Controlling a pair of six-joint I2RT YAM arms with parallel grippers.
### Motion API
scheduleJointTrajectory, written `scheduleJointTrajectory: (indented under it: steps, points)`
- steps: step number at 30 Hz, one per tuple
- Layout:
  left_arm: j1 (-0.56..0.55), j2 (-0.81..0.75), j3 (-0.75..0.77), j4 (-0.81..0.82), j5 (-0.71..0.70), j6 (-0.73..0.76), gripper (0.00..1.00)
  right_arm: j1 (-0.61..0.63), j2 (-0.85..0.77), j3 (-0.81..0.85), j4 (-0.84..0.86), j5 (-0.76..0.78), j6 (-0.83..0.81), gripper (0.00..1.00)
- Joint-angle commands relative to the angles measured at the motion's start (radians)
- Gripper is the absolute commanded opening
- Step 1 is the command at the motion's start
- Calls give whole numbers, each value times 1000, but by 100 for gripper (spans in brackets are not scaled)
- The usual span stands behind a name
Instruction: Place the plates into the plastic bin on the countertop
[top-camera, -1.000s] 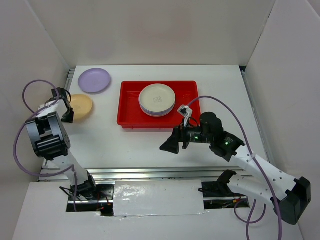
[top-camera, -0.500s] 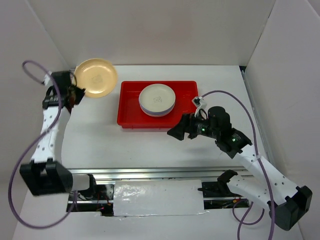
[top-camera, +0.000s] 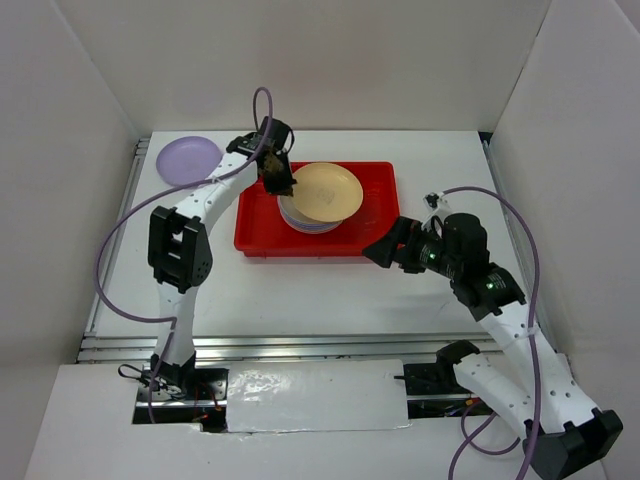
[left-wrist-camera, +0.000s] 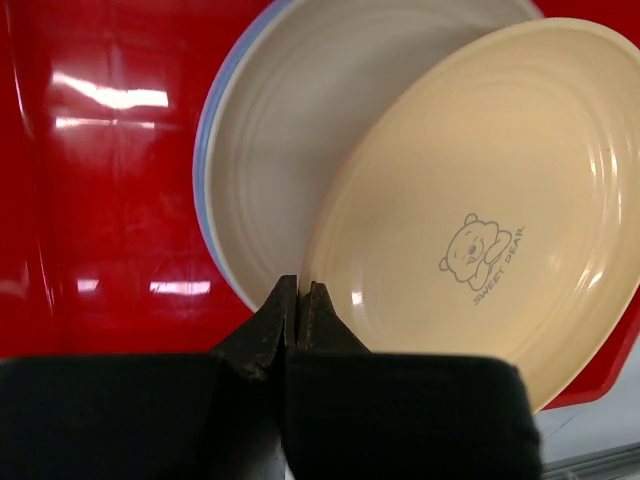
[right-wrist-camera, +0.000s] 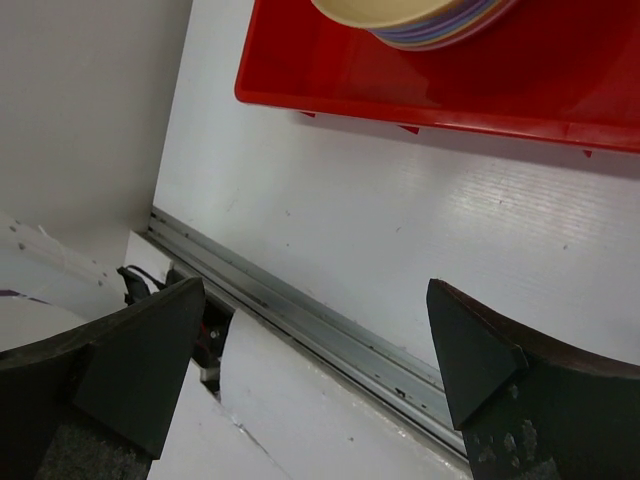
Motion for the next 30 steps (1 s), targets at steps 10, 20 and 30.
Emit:
scheduleJointTrajectory:
  steps: [10,20,30]
  points:
    - [47,-47,-14,7,-18,-6,2,-31,-20,37,-25,-60,-12,100]
    - [23,-319,-110,76,-116,19,99,-30,15,48,-19,-76,-30,100]
    - [487,-339,-510,297,-29,-168,99,-30,14,-21,65,-132,-10,100]
